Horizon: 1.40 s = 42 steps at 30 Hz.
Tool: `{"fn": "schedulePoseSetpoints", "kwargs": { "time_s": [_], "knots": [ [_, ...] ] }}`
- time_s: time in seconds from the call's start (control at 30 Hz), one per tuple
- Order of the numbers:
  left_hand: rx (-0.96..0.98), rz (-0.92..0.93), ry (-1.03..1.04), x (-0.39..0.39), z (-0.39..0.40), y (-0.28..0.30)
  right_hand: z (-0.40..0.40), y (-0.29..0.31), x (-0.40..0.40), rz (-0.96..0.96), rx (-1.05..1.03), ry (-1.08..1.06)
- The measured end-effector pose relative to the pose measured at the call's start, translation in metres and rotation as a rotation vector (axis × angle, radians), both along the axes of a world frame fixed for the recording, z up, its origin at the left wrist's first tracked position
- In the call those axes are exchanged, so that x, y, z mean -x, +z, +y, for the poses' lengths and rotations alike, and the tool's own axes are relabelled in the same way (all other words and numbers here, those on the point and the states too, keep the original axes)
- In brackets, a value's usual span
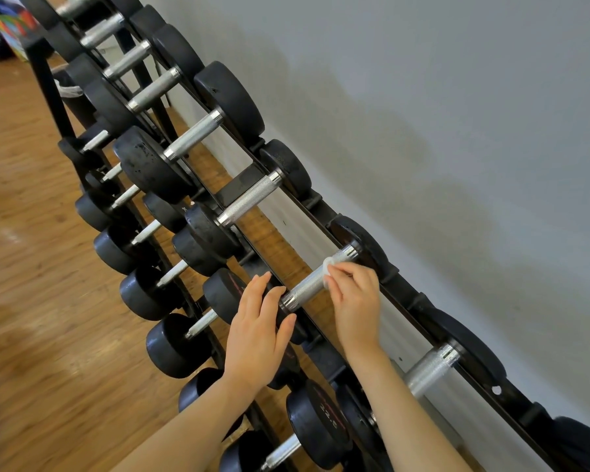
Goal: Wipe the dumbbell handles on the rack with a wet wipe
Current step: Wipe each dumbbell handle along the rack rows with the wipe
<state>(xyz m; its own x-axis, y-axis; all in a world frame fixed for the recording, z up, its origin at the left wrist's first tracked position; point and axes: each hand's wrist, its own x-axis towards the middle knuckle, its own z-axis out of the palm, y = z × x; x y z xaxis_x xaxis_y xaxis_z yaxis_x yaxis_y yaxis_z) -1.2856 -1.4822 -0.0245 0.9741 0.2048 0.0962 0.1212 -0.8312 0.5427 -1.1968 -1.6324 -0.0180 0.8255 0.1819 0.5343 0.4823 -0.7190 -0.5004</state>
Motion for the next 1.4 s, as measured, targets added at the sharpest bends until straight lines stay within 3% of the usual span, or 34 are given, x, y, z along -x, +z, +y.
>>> {"fn": "schedulePoseSetpoints", "kwargs": {
  "time_s": [0.1,0.27,0.43,0.57,1.03,1.2,1.4],
  "knots": [
    [0.015,-0.007,-0.002,0.001,0.0,0.0,0.004,-0.003,0.007,0.057,-0.085,-0.036],
    [0.025,0.004,-0.006,0.002,0.0,0.001,0.005,-0.002,0.004,0.028,-0.035,0.02],
    [0.046,0.02,-0.002,0.002,-0.001,0.004,0.01,0.003,0.007,0.194,-0.309,-0.126],
    [0.064,0.019,-0.003,0.001,-0.001,0.005,0.01,-0.002,0.015,0.206,-0.243,0.01],
    [0.053,0.015,0.006,0.002,-0.001,0.002,-0.001,0.0,0.006,0.143,-0.266,-0.043],
    [0.055,0.015,0.009,0.002,-0.001,0.002,-0.002,-0.002,0.002,0.005,-0.066,0.037],
    [0.065,0.0,0.007,0.001,-0.001,-0.001,-0.004,-0.008,0.003,-0.058,-0.011,0.074]
  ]
}}
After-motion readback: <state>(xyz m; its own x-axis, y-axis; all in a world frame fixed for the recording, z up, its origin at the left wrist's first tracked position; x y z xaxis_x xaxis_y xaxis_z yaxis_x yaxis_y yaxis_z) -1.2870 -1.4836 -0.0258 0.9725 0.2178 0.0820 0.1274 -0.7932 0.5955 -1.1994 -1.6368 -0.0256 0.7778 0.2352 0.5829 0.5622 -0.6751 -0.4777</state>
